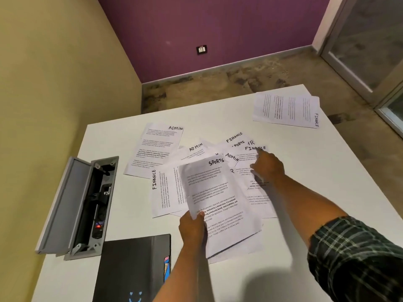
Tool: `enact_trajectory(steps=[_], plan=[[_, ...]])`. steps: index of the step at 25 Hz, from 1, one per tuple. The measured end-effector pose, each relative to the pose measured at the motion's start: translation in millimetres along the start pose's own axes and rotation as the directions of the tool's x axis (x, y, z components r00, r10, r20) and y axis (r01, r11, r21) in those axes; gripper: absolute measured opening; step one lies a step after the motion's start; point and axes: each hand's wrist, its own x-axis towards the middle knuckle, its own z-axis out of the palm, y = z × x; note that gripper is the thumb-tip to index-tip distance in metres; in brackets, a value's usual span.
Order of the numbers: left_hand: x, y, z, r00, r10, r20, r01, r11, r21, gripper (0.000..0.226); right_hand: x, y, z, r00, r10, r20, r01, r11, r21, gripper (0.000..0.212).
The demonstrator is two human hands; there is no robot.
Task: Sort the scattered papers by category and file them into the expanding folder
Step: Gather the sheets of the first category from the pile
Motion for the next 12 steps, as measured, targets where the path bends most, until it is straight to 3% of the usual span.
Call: enact_trajectory(steps=[2, 5, 10, 12], plan=[[6, -2, 7, 0.996, 0.057, -0.072, -0.050, 0.995, 0.088, 0.016, 24, -12, -6, 0.999, -0.043, -0.001, 0.043, 0.995, -0.095, 0.080], [24, -6, 13, 0.982, 0.145, -0.120, -0.117, 0.970, 0.212, 0.018, 57, -22, -3, 0.991, -0.133, 0.026, 0.135, 0.978, -0.157, 0.075], [51, -15, 10, 0.991, 0.124, -0.043, -0.109, 0.963, 0.247, 0.025, 101, -47, 14, 0.966, -0.212, 0.147, 0.252, 0.902, -0.351, 0.104], [57, -13, 3, 0.995, 0.102, 0.003, -0.099, 0.966, 0.238, 0.022, 115, -54, 22, 0.965, -0.216, 0.151, 0.261, 0.868, -0.423, 0.095]])
